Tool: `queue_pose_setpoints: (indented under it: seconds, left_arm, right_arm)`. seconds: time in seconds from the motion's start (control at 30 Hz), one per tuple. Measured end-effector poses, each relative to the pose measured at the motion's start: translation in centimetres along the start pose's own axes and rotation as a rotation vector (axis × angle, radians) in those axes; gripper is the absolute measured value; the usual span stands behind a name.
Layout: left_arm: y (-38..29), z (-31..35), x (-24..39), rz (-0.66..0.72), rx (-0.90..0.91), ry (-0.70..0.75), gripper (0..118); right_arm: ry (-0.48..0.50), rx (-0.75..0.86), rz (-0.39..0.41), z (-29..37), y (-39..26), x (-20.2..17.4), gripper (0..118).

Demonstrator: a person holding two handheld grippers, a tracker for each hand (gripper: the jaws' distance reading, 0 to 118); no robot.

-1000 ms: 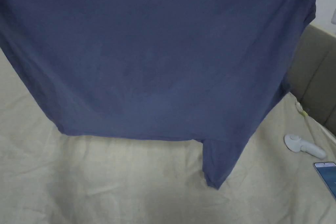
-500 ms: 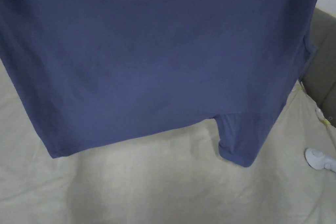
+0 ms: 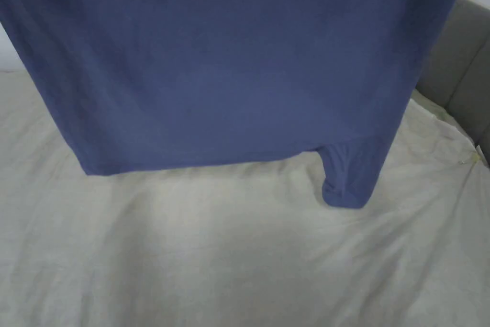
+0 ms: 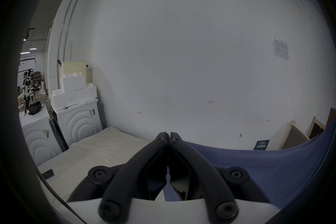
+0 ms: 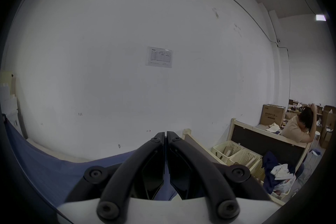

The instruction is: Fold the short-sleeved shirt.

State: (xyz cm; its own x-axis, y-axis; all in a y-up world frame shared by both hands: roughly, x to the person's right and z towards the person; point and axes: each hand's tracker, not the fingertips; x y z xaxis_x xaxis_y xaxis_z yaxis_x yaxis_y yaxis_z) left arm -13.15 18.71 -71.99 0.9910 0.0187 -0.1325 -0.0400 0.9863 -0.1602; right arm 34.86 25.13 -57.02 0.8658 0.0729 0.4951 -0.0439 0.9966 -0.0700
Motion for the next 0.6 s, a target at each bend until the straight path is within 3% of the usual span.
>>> queue_pose_setpoints:
  seconds: [0.07, 0.1, 0.33, 0.6]
  left_arm:
    - [-0.3, -0.8, 0.5, 0.003, 0.013, 0.014, 0]
    - [-0.5, -1.2, 0.5, 0.011, 0.021, 0.012, 0]
    - [-4.6, -3.2, 0.2, 0.037, -0.029, -0.001, 0]
    - [-13.4, -3.8, -0.3, -0.074, -0.209, -0.021, 0]
  right_arm:
    - [-0.012, 0.008, -0.013, 0.5, -0.3, 0.0, 1]
    - [-0.014, 0.011, -0.015, -3.7, 0.4, -0.6, 1]
    - [-0.029, -0.035, -0.009, -5.6, -2.8, -1.6, 1]
    - [-0.013, -0.222, -0.025, -2.7, -12.9, -2.7, 1]
